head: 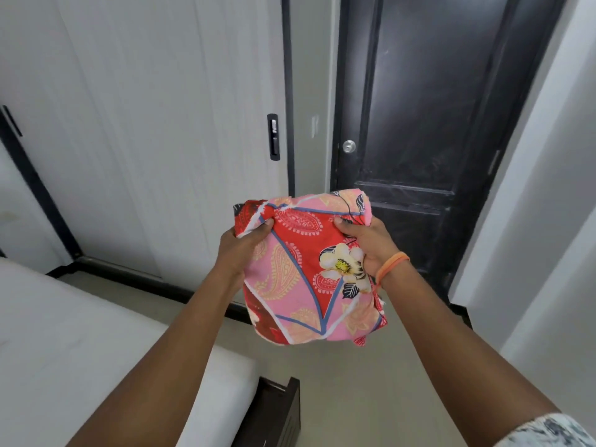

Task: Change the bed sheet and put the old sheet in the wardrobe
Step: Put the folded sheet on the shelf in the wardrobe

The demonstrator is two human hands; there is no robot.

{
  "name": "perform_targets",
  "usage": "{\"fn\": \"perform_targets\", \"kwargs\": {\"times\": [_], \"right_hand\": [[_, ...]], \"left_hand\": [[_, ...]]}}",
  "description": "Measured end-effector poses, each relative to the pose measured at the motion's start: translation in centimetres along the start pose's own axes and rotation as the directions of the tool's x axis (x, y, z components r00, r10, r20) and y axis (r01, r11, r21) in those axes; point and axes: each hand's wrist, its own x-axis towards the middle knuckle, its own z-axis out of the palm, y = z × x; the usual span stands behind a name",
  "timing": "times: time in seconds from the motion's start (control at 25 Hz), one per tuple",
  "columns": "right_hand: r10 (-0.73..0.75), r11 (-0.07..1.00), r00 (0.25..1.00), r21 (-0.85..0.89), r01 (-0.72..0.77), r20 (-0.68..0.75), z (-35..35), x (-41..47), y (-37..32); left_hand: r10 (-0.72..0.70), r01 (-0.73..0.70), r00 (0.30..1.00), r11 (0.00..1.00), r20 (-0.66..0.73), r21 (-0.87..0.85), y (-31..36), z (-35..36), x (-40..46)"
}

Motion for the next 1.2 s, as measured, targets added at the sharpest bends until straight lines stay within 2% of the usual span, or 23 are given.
{"fn": "perform_targets", "kwargs": {"times": [0.2,0.36,0.48,0.6,0.76,0.88,1.08,1.12,1.16,1.2], "right_hand": [[0.038,0.999,0.989,-0.001,-0.038,0.142,1.7,13.3,-2.9],[0.147,0.989,0.926,-0.036,-0.143,0.349,2.0,24.8,-4.3],[0.111,0.992,0.919,0.017,-0.127,0.378,3.0,33.6,-3.4],[0.101,0.994,0.907,-0.007,-0.108,0.409,5.3,40.9,-2.8],[0.104,0.994,0.845,-0.030,-0.104,0.525,9.2,48.0,-2.3],[0.131,0.991,0.797,-0.058,-0.120,0.590,12.6,52.3,-0.7],[0.189,0.975,0.702,-0.047,-0.216,0.687,19.9,56.9,3.3],[0.204,0.969,0.673,-0.048,-0.243,0.711,22.0,57.5,4.3],[0.220,0.961,0.641,-0.049,-0.273,0.736,24.1,58.2,5.3],[0.232,0.954,0.610,-0.054,-0.296,0.757,26.6,58.8,6.3]], "left_hand": [[0.050,-0.050,0.996,0.999,-0.074,0.007,2.3,0.9,11.2],[0.069,-0.068,0.989,0.998,-0.129,0.016,3.0,2.3,20.3],[0.097,-0.090,0.964,0.995,-0.246,0.039,2.7,3.2,26.0],[0.156,-0.149,0.898,0.988,-0.412,0.050,2.4,4.1,30.6],[0.264,-0.231,0.723,0.963,-0.638,0.137,2.8,1.4,34.8],[0.292,-0.251,0.653,0.954,-0.699,0.163,3.4,-0.9,36.4],[0.356,-0.272,0.447,0.928,-0.821,0.254,2.7,-6.4,39.0],[0.375,-0.268,0.433,0.922,-0.820,0.280,2.7,-8.0,40.0],[0.394,-0.245,0.463,0.918,-0.794,0.313,2.9,-9.6,41.0],[0.398,-0.220,0.525,0.917,-0.752,0.332,3.4,-11.4,41.9]]}}
